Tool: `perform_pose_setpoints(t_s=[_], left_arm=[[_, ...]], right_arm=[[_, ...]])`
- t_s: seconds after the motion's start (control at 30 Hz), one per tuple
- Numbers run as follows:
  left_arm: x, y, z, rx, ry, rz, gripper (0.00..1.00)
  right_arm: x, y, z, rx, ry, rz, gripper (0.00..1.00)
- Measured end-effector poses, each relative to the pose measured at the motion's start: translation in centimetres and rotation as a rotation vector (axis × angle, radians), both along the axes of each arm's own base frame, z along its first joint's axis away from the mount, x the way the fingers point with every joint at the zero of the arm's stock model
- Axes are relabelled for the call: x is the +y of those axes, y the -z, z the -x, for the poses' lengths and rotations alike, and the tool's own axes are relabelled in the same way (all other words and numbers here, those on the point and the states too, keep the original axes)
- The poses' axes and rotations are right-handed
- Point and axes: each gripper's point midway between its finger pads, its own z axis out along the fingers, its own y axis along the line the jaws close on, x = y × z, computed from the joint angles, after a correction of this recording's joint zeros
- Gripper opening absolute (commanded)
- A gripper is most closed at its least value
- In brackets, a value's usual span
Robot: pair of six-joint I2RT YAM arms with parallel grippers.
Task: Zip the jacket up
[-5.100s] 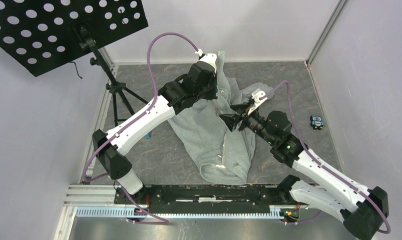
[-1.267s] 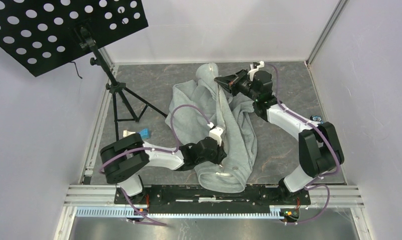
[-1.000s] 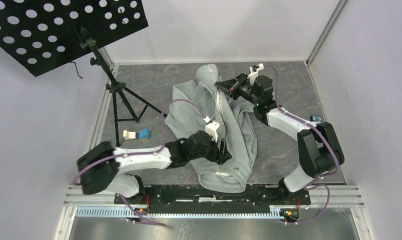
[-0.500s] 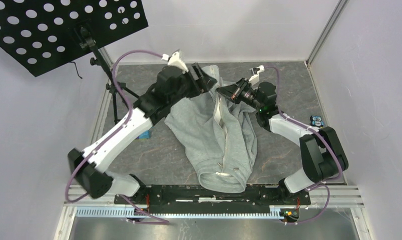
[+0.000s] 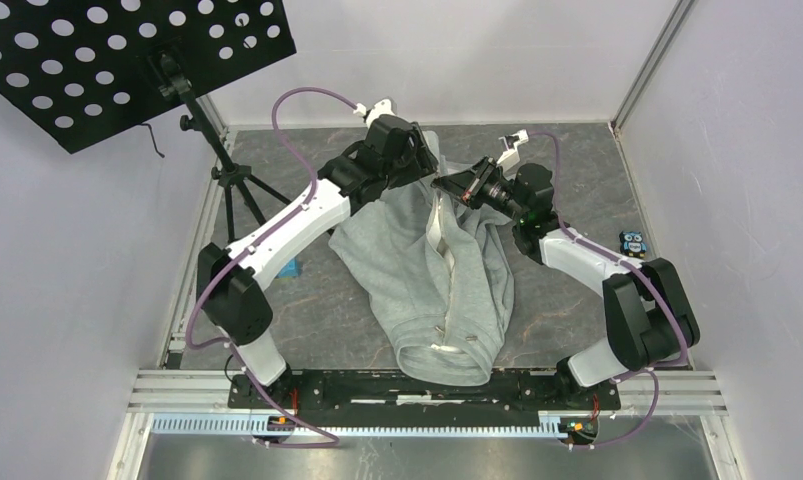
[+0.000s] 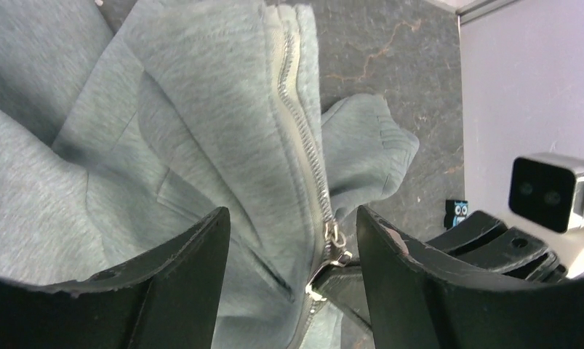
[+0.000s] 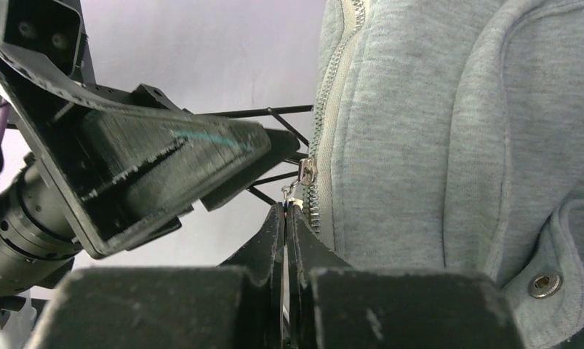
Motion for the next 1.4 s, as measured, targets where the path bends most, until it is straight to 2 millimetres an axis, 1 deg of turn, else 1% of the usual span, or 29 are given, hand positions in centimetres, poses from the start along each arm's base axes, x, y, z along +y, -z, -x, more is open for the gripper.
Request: perform_pose_setpoints(t_s=[0.1, 0.17, 0.23, 0.3, 0.37, 0.47, 0.53, 0.57, 0.6, 0.67, 0.77, 0.9, 0.97, 1.07, 1.13, 1.17, 1.2, 1.3, 1.37, 1.4], left_arm=[[-0.3, -0.5, -0.9, -0.016, -0.017, 0.002, 0.71], [-0.5, -0.4, -1.3, -0.022, -0.023, 0.002, 0.71], [-0.7, 0.1, -1.7, -0.022, -0.029, -0.003, 0.71], [-0.8, 0.7, -2.2, -0.021, -0.04, -0.013, 0.68], [-0.9, 1.6, -2.6, -0.018, -0.048, -0.023, 0.61], [-1.2, 2.5, -3.7, -0.035, -0.066, -0.035, 0.42], [-1.5, 2.8, -4.7, -0.065, -0.075, -0.042, 0.33], [-1.6, 3.0, -5.1, -0.079, -0.076, -0.049, 0.26], [-1.7, 3.0, -5.8, -0.103, -0.077, -0.054, 0.23], [-2.2, 3.3, -7.1, -0.151, -0.069, -0.058, 0.21], [-2.7, 4.1, -9.0, -0.201, -0.066, -0.058, 0.16], [-2.9, 6.1, -11.5, -0.251, -0.069, -0.073, 0.03], [-3.0, 7.4, -12.4, -0.269, -0.072, -0.08, 0.02], [-3.0, 8.9, -13.8, -0.307, -0.093, -0.1, 0.02], [-3.0, 10.0, -14.4, -0.316, -0.101, -0.123, 0.02], [-3.1, 10.4, -14.6, -0.318, -0.1, -0.134, 0.02], [-3.4, 10.9, -15.0, -0.322, -0.099, -0.147, 0.02], [-3.8, 11.2, -16.3, -0.35, -0.106, -0.17, 0.02], [-3.6, 11.2, -16.5, -0.361, -0.11, -0.183, 0.02], [-3.5, 10.9, -16.7, -0.372, -0.114, -0.176, 0.02]], right_arm=[[0.0, 0.1, 0.0, 0.001, 0.001, 0.005, 0.0], [0.0, 0.2, 0.0, 0.002, 0.001, 0.006, 0.0], [0.0, 0.2, 0.0, 0.005, 0.001, 0.008, 0.0], [0.0, 0.2, 0.0, 0.004, 0.001, 0.008, 0.0], [0.0, 0.2, 0.0, 0.004, 0.001, 0.008, 0.0], [0.0, 0.3, -0.1, 0.005, 0.001, 0.008, 0.0], [0.1, 0.5, -0.5, 0.012, 0.001, 0.009, 0.0], [0.2, 0.8, -0.7, 0.018, 0.001, 0.011, 0.0], [0.3, 1.1, -1.0, 0.026, 0.001, 0.013, 0.0], [0.7, 2.0, -1.9, 0.047, 0.001, 0.018, 0.0], [1.5, 3.7, -3.6, 0.086, -0.004, 0.023, 0.0], [2.4, 6.6, -6.2, 0.148, -0.002, 0.027, 0.0], [2.7, 7.8, -7.1, 0.174, -0.001, 0.037, 0.0], [2.9, 8.8, -8.2, 0.186, 0.004, 0.056, 0.01], [2.4, 9.8, -7.5, 0.186, 0.017, 0.085, 0.0], [1.9, 10.3, -6.5, 0.182, 0.026, 0.105, 0.0], [1.2, 11.0, -4.5, 0.185, 0.026, 0.127, 0.0], [-0.5, 12.8, 3.9, 0.203, -0.034, 0.208, 0.0], [-0.8, 12.9, 6.5, 0.181, -0.072, 0.24, 0.0], [-0.9, 12.9, 7.3, 0.165, -0.088, 0.248, 0.0]])
